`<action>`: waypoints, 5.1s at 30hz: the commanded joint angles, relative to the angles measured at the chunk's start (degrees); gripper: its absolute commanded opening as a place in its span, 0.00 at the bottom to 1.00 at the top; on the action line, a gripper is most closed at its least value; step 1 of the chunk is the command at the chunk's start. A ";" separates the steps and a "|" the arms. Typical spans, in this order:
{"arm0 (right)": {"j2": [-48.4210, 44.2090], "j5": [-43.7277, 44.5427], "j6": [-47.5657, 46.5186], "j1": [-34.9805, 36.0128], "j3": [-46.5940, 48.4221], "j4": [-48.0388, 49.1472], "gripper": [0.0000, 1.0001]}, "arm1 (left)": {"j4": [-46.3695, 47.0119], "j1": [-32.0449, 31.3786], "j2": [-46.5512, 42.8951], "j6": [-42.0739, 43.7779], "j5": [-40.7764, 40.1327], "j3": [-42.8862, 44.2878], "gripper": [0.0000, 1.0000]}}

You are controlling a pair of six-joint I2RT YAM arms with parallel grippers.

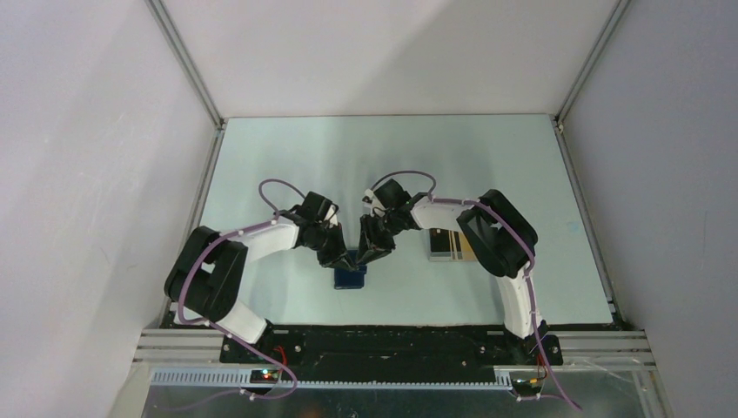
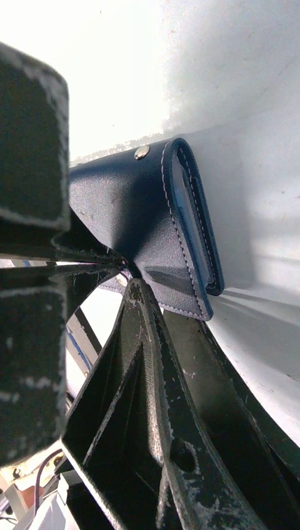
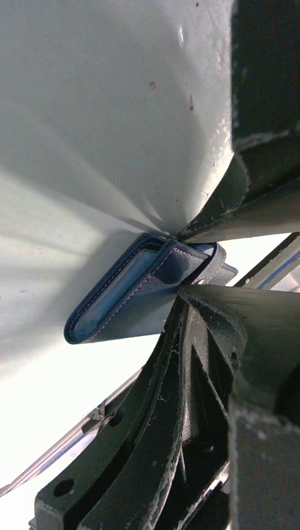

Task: Put the credit cards into the card holder
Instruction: Close the card holder at the center of the board.

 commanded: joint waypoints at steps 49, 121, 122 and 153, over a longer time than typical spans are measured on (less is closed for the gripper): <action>0.66 2.60 -3.43 1.97 1.01 -5.91 0.39 | 0.69 -0.33 -2.56 0.78 -7.50 0.23 0.00; -0.31 -7.47 3.07 1.65 -4.88 11.72 0.49 | -6.37 3.56 0.66 7.25 -10.30 0.11 0.34; -0.92 -7.49 3.79 1.41 -5.49 12.30 0.51 | -6.39 3.60 0.84 7.24 -10.28 0.11 0.33; 1.64 -7.19 10.71 0.52 -9.43 19.31 0.27 | -6.31 3.50 0.24 6.61 -9.97 -0.07 0.27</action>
